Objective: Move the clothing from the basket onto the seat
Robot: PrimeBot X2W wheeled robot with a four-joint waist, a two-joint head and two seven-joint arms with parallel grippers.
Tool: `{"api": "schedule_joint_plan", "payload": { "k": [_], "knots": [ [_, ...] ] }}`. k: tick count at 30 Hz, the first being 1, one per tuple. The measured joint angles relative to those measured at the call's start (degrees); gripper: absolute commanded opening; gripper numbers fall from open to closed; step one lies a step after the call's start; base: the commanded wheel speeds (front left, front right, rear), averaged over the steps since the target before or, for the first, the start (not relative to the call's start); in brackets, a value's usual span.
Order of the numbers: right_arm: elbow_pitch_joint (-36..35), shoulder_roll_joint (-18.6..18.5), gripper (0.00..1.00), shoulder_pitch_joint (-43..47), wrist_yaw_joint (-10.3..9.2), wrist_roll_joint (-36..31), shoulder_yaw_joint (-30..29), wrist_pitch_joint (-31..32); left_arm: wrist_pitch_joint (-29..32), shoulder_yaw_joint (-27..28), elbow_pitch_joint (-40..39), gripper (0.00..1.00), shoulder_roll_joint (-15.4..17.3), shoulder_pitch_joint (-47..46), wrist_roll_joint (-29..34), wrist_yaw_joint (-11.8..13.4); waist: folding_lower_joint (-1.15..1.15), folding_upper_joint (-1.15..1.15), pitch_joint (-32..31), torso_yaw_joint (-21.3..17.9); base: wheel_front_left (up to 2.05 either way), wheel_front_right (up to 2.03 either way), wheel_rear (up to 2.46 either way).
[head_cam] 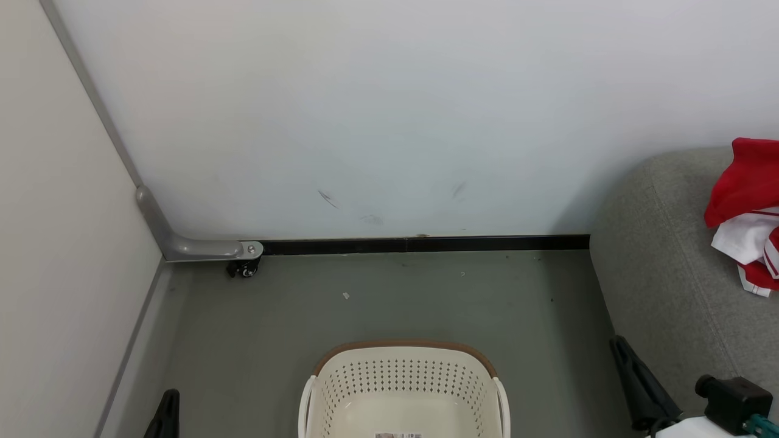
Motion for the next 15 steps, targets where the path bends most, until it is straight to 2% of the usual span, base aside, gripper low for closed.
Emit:
{"api": "schedule_joint_plan", "payload": {
  "k": [8,15],
  "knots": [
    [0.2,0.2,0.0,-0.1,0.0,8.5,-0.7,1.7,1.5,0.5,0.8,0.0,-0.4,-0.4,-5.2,-0.5,0.04,0.0,0.1,-0.4,0.0,0.0,0.0],
    [0.8,0.3,0.0,-0.4,0.0,14.4,-1.3,3.1,2.8,1.0,1.5,0.0,-0.7,-1.6,-9.7,-0.8,0.32,0.0,0.2,-0.8,0.0,0.0,0.0]
  ]
}}
